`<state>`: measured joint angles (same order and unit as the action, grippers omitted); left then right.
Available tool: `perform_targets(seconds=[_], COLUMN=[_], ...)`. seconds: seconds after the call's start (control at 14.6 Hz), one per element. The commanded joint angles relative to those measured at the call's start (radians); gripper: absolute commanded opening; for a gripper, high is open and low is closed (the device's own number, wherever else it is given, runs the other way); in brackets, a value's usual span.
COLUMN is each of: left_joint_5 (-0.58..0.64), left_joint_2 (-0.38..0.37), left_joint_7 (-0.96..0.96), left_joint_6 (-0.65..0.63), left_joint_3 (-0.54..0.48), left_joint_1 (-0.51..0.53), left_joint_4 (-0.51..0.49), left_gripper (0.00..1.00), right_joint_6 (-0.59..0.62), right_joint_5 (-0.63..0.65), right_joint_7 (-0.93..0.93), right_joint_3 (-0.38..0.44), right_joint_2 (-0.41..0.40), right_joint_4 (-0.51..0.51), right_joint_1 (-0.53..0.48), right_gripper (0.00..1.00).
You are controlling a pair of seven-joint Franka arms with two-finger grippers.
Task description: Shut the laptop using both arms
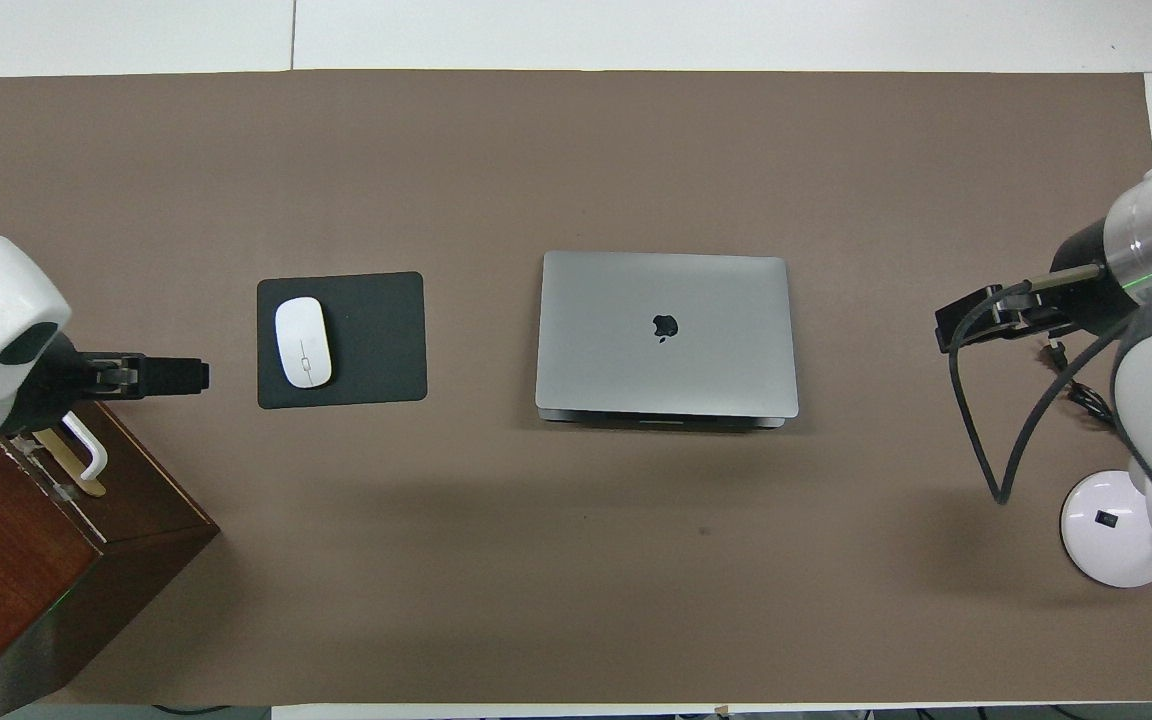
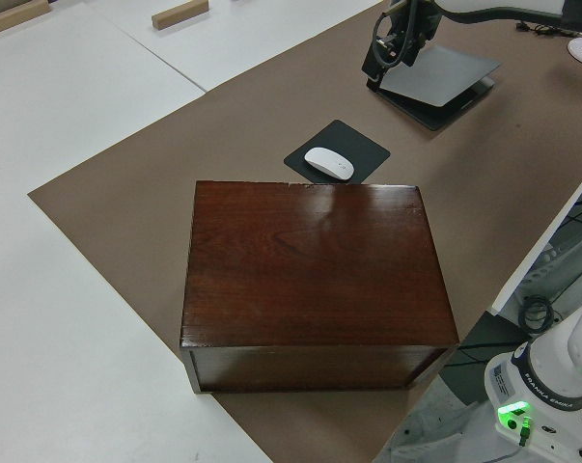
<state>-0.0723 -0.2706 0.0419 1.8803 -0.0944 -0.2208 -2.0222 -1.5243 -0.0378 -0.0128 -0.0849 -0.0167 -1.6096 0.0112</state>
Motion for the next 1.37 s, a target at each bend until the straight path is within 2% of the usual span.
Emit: perform_targets(seconds=[0.0,0.21,0.41,0.55,0.82,1.03,1.3], left_joint_5=[0.064,0.086,0.077,0.068,0.054,0.035,0.040], left_joint_2=[0.002,0.033,0.123,0.169,0.204,0.211,0.209], left_joint_7=[0.009,0.084,0.087,0.087,0.087,0.085,0.085], left_joint_6=[-0.064,-0.119,-0.300,-0.383,-0.476,-0.507,-0.506], left_joint_3=[0.016,0.013,0.009,0.009,0.009,0.007,0.007], left_joint_1=[0.085,0.121,0.126,0.126,0.126,0.124,0.133], left_joint_4=[0.052,0.153,0.348,0.439,0.476,0.468,0.450], left_gripper=[1.00,1.00,1.00,1.00,1.00,1.00,1.00], right_joint_6=[-0.020,-0.024,-0.022,0.007,0.024,0.019,0.019], right_joint_5=[0.041,0.045,0.047,0.047,0.041,0.029,0.027], right_joint_7=[0.001,-0.003,-0.004,-0.006,0.001,-0.001,-0.003], right_joint_3=[0.007,0.007,0.010,0.033,0.060,0.120,0.137], right_joint_2=[0.012,0.011,0.004,-0.017,-0.025,-0.029,-0.029], right_joint_4=[-0.016,-0.012,0.003,0.051,0.069,0.073,0.073], right_joint_1=[0.004,-0.003,-0.007,-0.005,-0.005,-0.004,-0.004], right_gripper=[1.00,1.00,1.00,1.00,1.00,1.00,1.00])
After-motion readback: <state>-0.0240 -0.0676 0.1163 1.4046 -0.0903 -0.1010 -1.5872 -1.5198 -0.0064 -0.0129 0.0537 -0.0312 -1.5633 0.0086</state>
